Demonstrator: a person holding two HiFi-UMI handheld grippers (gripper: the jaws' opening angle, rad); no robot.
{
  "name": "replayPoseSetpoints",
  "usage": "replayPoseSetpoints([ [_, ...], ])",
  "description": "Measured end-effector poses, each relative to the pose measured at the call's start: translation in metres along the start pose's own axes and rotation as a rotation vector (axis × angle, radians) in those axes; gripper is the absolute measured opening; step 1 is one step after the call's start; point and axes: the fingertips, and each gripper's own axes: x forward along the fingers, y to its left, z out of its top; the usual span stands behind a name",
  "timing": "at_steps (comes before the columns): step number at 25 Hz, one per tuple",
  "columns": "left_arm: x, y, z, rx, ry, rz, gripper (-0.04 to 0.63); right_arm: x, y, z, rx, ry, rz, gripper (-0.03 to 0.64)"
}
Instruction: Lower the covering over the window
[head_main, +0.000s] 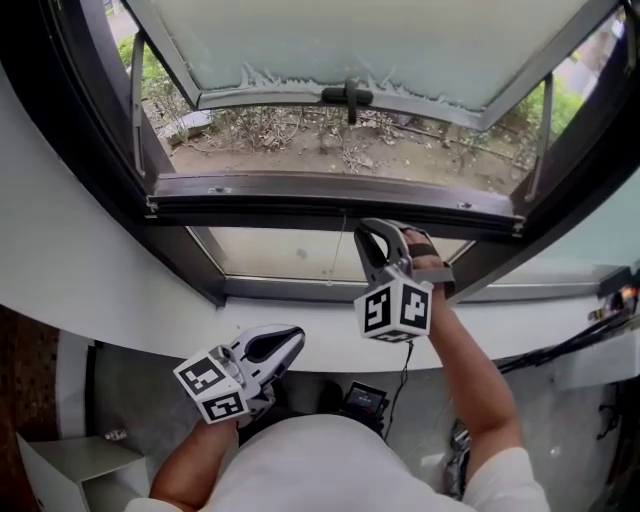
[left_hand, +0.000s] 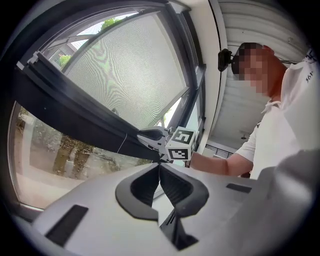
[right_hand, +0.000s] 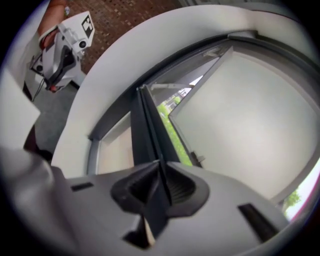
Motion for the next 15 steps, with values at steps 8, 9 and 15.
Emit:
replayPoseSetpoints([
  [8, -0.005, 0.019, 0.019, 0.024, 0.0, -0.031, 0.018, 0.021, -0.004, 0.002, -0.074, 0.074, -0.013, 0.061],
  [9, -0.004, 0.021, 0.02, 0.025, -0.001, -0.036, 0.018, 0.024, -0.005, 0.002, -0.086, 0.082, -0.013, 0.061],
  [15, -0.002, 0.026, 0.025, 0.028, -0.001, -0.055, 0.018, 0.03, -0.005, 0.001, -0.14, 0.122, 0.015, 0.058],
])
